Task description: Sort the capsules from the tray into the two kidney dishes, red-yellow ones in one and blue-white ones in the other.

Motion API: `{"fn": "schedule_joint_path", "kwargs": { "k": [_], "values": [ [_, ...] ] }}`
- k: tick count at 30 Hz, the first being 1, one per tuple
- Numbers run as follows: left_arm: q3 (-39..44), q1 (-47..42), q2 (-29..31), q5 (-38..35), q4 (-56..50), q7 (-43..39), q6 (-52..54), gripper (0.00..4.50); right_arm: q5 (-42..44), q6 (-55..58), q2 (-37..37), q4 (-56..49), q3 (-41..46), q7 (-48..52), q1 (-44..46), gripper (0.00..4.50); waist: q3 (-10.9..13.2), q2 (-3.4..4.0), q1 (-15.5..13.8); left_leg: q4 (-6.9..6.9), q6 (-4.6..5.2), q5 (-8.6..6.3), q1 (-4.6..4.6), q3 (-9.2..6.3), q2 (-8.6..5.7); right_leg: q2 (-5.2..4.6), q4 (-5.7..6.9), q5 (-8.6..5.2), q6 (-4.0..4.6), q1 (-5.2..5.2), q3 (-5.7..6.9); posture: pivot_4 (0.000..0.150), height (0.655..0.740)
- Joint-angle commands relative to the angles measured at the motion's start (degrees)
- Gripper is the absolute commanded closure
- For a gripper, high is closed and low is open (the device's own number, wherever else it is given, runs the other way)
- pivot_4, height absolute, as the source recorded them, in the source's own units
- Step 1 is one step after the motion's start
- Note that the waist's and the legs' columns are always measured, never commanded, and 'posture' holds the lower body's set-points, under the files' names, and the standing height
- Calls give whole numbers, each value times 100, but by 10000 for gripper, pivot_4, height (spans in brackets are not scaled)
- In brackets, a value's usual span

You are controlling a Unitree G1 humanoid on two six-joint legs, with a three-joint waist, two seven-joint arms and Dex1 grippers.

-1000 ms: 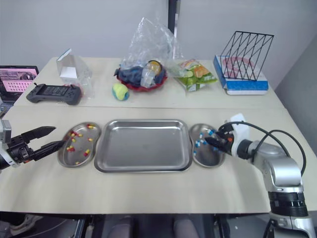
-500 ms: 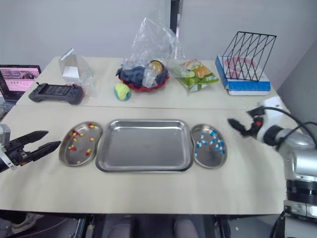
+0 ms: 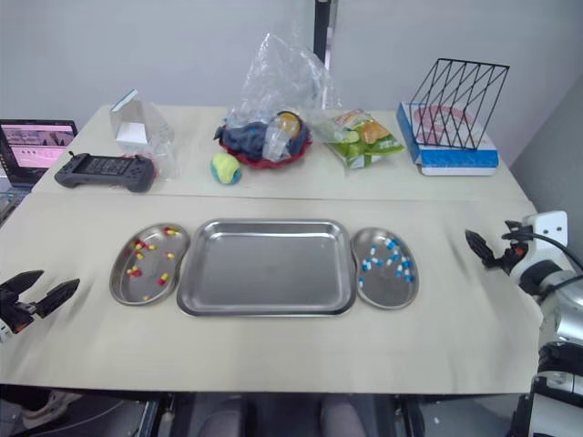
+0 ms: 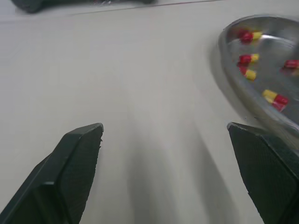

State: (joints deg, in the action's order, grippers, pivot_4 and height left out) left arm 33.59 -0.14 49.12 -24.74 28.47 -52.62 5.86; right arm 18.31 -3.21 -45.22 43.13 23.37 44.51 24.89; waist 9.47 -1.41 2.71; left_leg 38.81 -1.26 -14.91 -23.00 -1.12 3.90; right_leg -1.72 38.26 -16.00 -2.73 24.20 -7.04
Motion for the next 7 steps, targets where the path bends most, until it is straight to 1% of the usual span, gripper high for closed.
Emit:
{"fn": "schedule_joint_path", "kwargs": {
  "k": [1, 7],
  "values": [
    [63, 23, -11, 31, -92, 110, -124, 0, 121, -270, -35, 17, 169, 92, 51, 121, 0, 0, 2, 0, 0, 0, 1, 0, 0, 0, 0, 0, 0, -2, 0, 1500, 7174],
    [-20, 42, -119, 86, -397, 274, -76, 0, 315, -154, 1, -230, 181, 308, -53, 121, -1, 1, -7, 1, 0, 0, 4, 1, 0, 0, 3, 0, 0, -6, 0, 1500, 7174]
  ]
}}
